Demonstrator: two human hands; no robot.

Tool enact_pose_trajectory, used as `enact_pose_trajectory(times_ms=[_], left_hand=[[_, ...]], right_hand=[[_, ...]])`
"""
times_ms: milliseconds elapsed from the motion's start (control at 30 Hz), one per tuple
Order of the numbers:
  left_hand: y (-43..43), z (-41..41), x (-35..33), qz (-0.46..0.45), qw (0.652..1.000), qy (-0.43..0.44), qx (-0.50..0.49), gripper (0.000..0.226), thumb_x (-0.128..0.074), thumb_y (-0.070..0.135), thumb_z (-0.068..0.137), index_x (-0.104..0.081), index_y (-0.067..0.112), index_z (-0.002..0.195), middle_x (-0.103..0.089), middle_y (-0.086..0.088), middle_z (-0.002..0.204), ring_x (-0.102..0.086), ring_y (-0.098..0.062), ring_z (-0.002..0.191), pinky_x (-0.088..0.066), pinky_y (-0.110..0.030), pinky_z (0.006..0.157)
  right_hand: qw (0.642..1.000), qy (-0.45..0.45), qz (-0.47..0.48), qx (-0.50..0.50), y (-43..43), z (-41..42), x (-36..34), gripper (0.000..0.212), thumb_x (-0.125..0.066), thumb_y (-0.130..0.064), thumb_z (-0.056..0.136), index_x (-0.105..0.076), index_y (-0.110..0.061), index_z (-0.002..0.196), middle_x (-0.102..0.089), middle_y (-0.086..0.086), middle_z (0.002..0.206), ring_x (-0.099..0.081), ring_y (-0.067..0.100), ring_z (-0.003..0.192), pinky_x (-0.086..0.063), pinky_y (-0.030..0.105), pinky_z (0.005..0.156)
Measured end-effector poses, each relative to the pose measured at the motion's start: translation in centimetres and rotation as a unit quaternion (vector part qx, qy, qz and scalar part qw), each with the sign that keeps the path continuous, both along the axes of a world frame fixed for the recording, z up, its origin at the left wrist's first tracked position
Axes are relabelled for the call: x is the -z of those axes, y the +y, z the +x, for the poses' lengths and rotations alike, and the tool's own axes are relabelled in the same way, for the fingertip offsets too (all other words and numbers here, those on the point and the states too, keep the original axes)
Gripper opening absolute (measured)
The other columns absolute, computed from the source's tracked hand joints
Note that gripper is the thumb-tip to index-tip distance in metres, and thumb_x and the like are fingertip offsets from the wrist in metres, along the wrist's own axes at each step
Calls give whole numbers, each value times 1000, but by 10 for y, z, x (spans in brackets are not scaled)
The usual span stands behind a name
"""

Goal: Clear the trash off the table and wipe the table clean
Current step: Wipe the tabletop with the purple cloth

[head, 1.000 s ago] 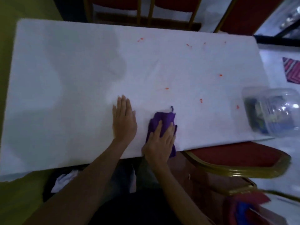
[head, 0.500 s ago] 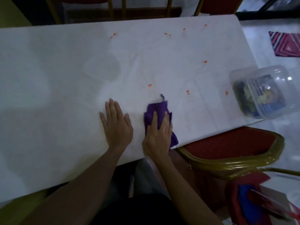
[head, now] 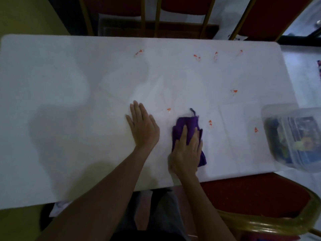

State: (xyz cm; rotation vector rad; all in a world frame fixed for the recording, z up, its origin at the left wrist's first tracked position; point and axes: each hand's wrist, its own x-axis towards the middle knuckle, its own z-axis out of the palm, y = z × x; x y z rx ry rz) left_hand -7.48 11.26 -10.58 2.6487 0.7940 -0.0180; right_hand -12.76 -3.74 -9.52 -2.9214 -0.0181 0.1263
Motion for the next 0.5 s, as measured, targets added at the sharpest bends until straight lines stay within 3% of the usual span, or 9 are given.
enact_pose_trajectory(times_ms=[133, 233, 367, 500], left_hand=[[-30, 9, 1, 0, 999, -10, -37, 59, -24, 27, 103, -21, -1, 154, -12, -17, 165, -7, -31, 154, -11, -55, 122], [-51, -7, 2, 38, 998, -39, -32, 54, -30, 24, 106, -27, -1, 153, -20, -16, 163, -14, -30, 153, -16, -55, 121], [-55, -8, 5, 71, 996, -30, -37, 56, -30, 26, 104, -26, 0, 153, -21, -16, 163, -14, -29, 153, -13, -54, 122], [-59, -6, 5, 80, 996, 3, -32, 58, -27, 27, 104, -21, 0, 155, -17, -16, 164, -11, -29, 153, -12, -55, 122]], right_hand=[[981, -30, 8, 189, -50, 47, 7, 60, -38, -25, 100, -24, -8, 155, -20, 34, 156, -16, 47, 147, -18, 59, 119], [971, -43, 29, 234, -49, 90, 6, 59, -42, -20, 98, -28, -8, 154, -21, 34, 156, -17, 48, 147, -20, 60, 117], [994, -28, 46, 96, -10, 121, 3, 58, -44, -24, 100, -27, -17, 155, -17, 24, 161, -12, 41, 150, -17, 54, 121], [984, 22, 77, -161, 7, 110, -8, 54, -39, -33, 102, -27, -25, 154, -19, 12, 163, -13, 36, 151, -20, 52, 120]])
